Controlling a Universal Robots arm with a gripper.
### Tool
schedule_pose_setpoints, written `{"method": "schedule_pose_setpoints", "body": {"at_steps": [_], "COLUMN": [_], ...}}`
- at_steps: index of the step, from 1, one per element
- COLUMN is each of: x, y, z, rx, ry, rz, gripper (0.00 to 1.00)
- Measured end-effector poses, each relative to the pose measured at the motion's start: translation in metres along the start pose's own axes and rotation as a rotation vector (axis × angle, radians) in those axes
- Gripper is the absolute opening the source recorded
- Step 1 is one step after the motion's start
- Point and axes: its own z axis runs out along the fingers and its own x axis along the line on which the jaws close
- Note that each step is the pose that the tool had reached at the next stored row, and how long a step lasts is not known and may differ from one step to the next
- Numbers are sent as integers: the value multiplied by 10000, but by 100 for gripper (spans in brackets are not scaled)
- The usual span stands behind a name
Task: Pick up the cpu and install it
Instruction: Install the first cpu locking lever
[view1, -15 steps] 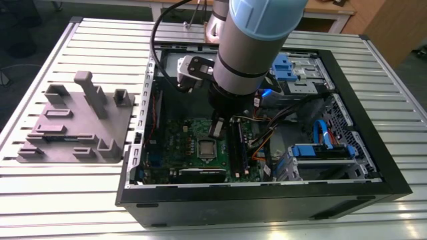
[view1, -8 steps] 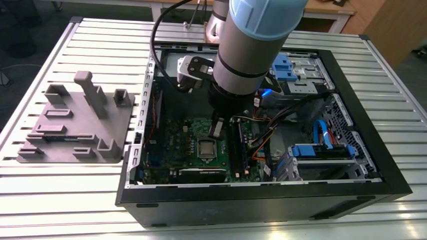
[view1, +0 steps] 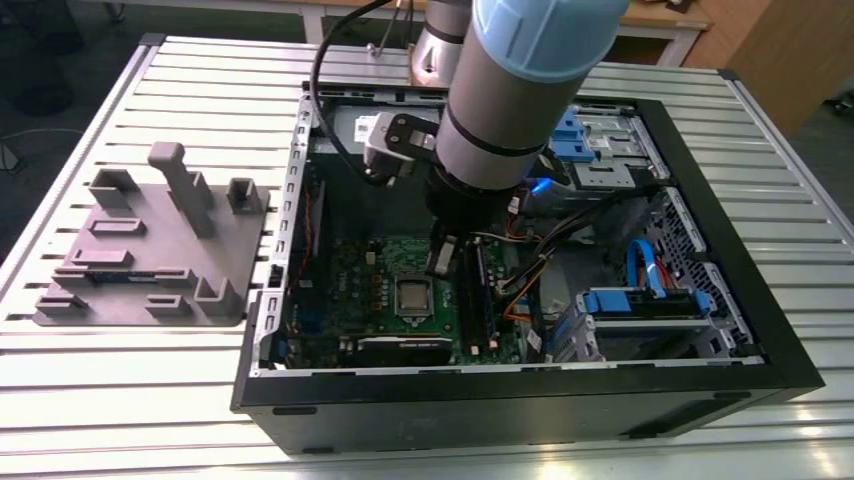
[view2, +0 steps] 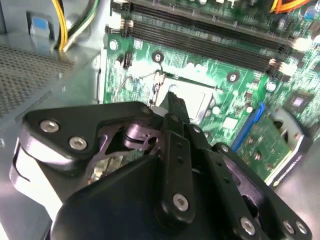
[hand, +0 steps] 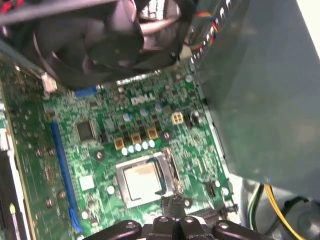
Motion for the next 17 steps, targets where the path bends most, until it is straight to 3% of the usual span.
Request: {"method": "schedule_pose_setpoints", "body": {"at_steps": [4, 10, 17], "x": [-48, -86, -266], "y": [-100, -85, -103], "z": [-8, -80, -70], "rx": [-14, -14, -15], "ry": [1, -3, 1], "rz": [1, 1, 1], "gripper": [10, 10, 10]}}
